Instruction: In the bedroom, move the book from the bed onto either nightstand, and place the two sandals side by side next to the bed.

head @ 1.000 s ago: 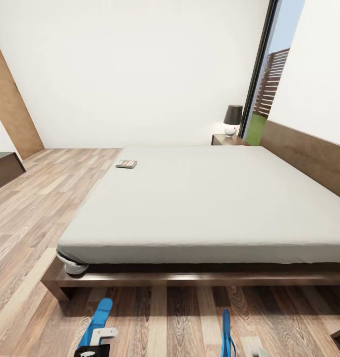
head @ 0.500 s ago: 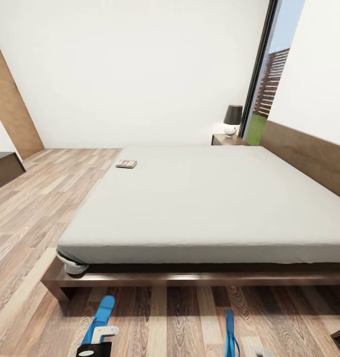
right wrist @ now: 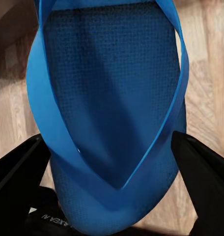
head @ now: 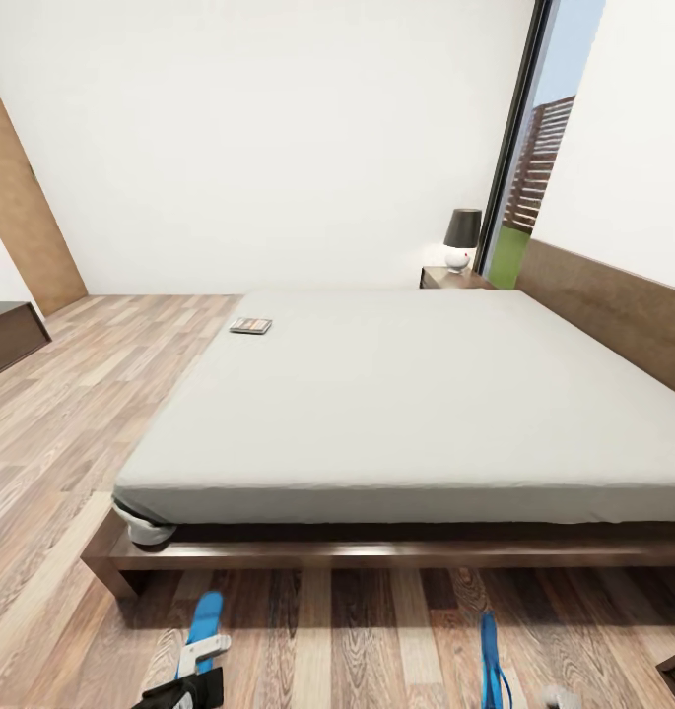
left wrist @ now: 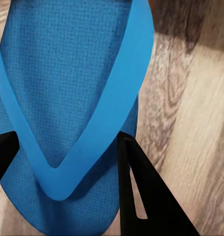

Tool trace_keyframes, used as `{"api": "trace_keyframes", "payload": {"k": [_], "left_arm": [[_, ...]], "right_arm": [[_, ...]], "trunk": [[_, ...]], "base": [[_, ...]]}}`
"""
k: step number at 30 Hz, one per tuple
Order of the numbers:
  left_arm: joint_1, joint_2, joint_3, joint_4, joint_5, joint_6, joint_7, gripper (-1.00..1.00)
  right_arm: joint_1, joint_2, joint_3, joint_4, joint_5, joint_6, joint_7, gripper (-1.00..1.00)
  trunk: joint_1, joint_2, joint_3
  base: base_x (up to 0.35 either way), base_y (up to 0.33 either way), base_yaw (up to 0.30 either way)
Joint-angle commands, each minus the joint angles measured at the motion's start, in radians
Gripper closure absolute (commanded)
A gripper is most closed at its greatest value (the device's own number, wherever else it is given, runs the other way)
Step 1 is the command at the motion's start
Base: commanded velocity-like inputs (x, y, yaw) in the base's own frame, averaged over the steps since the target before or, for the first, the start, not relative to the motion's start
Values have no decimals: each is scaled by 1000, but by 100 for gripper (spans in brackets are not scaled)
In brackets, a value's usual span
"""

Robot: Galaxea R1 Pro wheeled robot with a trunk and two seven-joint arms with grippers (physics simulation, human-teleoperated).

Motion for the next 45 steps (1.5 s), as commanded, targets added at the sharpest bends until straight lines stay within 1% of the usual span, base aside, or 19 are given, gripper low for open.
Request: {"api": "trace_keyframes", "payload": {"k": [1,2,5,6,8,9,10,12,16,18,20,24,36,39,41,43,45], "left_arm": [[0,1,-2,-9,14,11,4,100],[0,1,-2,-11,16,12,4,100],[0,3,-3,-15,18,9,3,100],[0,3,-4,-15,18,9,3,100],[0,6,-4,-15,17,9,3,100],[0,6,-4,-15,17,9,3,100],[0,7,-4,-15,17,9,3,100],[0,8,-4,-15,17,8,4,100],[0,7,-4,-15,17,8,5,100],[0,7,-5,-15,17,7,5,100],[0,7,-5,-15,17,8,6,100],[0,5,-6,-15,17,7,6,100],[0,6,-5,-17,17,7,6,100],[0,8,-4,-40,17,10,9,100],[-2,13,-4,-80,17,17,15,100],[-7,26,-4,-93,16,51,18,100],[-10,33,-4,-108,15,124,20,100]], "right_arm": [[-1,-11,-11,-6,1,14,4,100],[-1,-15,-13,-10,1,18,5,100],[0,-38,-18,-29,1,80,20,100],[0,-50,-18,-42,1,106,66,100],[0,-77,-18,-58,1,158,231,100],[0,-86,-18,-60,1,179,280,100],[-1,-92,-19,-63,1,201,316,100],[-1,-99,-21,-86,1,249,359,100],[-1,-105,-23,-155,0,342,377,100],[-1,-110,-24,-186,0,409,379,100],[-1,-112,-23,-198,-1,436,379,100],[-1,-116,-23,-206,0,454,380,100],[-1,-115,-23,-206,1,455,379,100],[-1,-115,-23,-206,0,455,380,100],[-1,-115,-23,-206,1,456,380,100],[-1,-115,-23,-206,0,457,381,100],[-2,-115,-23,-206,0,457,380,100]], "trunk": [[0,0,-1],[0,0,-1],[0,0,-1],[0,0,-1],[0,0,-1],[0,0,-1],[0,0,-1],[0,0,-1],[0,0,-1],[0,0,-1],[8,-14,-7],[23,-42,-20],[69,-126,-57],[80,-147,-67],[88,-161,-73],[96,-175,-79],[103,-189,-85]], "base": [[0,0,0],[0,0,0],[0,0,0],[0,0,0],[0,0,0],[0,0,0],[0,0,0],[0,0,0],[0,0,0],[0,0,0],[0,0,0],[0,0,0],[0,0,0],[0,0,0],[0,0,0],[0,0,0],[0,0,0]]}}
